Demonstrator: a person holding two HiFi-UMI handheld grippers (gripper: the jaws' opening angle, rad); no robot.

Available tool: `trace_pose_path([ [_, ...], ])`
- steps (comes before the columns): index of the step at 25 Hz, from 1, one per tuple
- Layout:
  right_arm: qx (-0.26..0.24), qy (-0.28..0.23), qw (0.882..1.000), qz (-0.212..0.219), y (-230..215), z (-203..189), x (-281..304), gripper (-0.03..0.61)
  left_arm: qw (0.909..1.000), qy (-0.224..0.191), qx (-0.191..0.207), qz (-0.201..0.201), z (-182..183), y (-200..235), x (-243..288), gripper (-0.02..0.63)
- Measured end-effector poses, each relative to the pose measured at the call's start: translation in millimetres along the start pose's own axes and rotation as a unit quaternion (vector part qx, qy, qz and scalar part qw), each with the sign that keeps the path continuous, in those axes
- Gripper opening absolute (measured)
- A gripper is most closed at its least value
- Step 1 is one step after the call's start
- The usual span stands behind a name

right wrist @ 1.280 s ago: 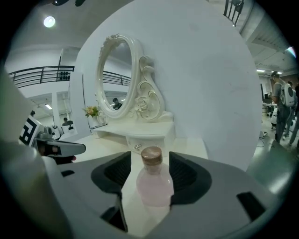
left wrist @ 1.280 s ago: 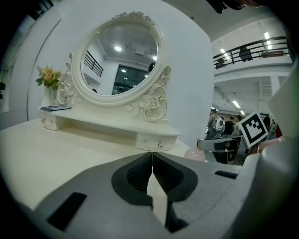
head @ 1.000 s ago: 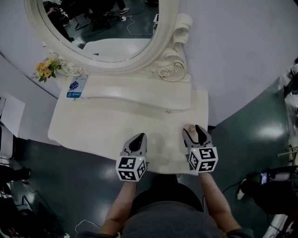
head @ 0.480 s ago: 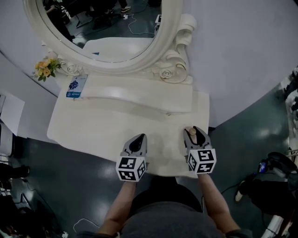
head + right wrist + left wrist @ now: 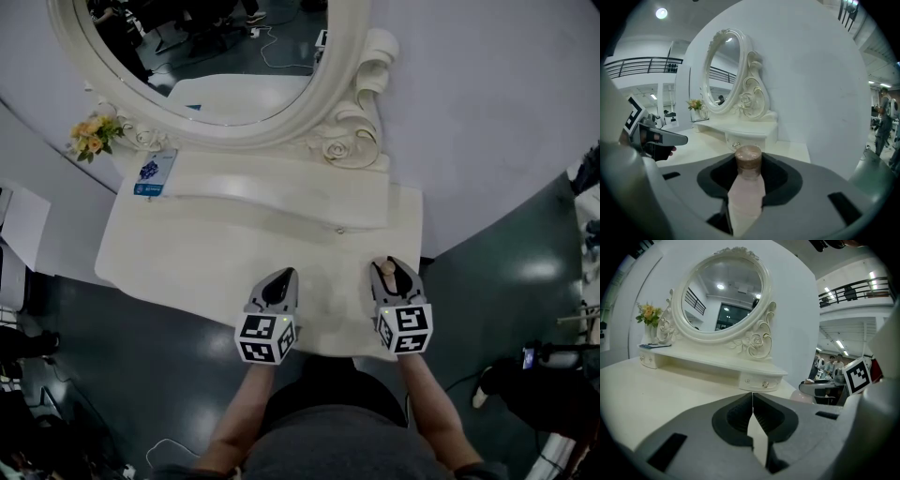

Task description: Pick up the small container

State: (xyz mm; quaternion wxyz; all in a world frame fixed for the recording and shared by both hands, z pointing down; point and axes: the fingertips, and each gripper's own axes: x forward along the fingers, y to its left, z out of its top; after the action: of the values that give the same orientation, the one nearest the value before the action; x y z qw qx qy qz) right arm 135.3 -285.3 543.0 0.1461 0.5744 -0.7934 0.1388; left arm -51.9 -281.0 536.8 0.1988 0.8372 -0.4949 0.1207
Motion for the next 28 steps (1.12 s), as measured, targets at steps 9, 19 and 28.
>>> trace_pose_path([
  [9,0.015,-0.019,1.000,0.014,9.3,5.0,-6.5,0.147,0.9999,-0.007,0.002,0.009,5.3,3.0,-6.5,0.008],
  [19,-0.002,-0.059,0.997,0.044,33.8,46.1,-19.9,0.147,0.9994,-0.024,-0.002,0.026,9.9,9.9,-21.3,0.008],
  [28,-0.011,-0.105,0.993,0.058,45.8,88.5,-34.9,0.147,0.9983,-0.041,0.000,0.040,19.1,17.6,-34.3,0.008],
])
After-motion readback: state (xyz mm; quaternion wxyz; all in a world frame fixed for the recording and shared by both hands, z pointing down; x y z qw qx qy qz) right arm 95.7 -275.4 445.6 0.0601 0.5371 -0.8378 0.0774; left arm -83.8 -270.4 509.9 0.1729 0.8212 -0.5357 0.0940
